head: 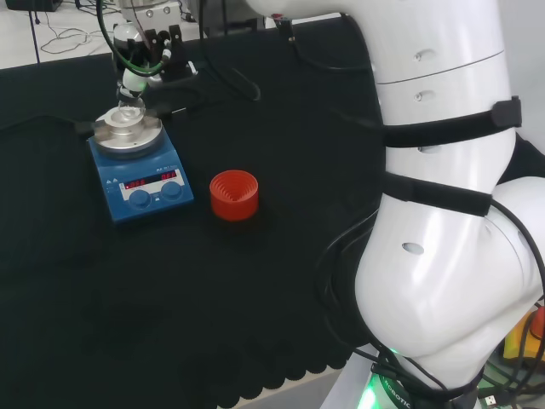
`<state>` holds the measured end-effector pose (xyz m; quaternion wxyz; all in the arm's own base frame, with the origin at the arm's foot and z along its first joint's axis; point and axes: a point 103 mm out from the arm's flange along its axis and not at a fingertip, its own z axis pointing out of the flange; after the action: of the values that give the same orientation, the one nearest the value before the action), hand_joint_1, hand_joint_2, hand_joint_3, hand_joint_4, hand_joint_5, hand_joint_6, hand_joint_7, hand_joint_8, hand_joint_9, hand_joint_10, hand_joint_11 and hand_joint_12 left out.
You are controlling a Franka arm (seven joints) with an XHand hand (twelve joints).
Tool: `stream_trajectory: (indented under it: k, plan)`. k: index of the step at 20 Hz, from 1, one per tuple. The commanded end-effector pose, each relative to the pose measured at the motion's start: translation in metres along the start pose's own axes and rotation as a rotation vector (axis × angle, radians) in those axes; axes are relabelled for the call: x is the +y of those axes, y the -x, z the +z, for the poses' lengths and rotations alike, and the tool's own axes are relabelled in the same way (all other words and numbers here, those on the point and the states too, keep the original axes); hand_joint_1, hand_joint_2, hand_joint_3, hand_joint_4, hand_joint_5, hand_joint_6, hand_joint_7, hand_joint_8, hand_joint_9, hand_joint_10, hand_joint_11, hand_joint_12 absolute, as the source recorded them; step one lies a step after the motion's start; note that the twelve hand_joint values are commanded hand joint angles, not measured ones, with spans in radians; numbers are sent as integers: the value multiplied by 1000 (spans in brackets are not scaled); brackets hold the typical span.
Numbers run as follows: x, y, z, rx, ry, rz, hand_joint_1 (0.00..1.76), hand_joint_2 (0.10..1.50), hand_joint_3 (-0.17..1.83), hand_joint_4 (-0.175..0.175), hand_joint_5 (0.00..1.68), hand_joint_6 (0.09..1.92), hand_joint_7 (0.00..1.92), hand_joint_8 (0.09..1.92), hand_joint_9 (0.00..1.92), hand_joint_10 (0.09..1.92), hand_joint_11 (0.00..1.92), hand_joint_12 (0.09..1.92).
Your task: Place the round-bottom flask on the heater.
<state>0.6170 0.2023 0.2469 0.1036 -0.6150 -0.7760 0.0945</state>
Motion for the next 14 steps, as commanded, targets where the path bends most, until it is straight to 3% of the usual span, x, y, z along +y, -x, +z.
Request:
stream_trajectory:
  k: [1,14]
  plan:
    - [11,-10,1,-10,6,-18,1117,630,751,175,1220,809,284,671,537,623,353,1339]
    - [33,-9,6,-22,-6,-29,1117,629,751,175,1222,807,285,672,537,623,356,1339]
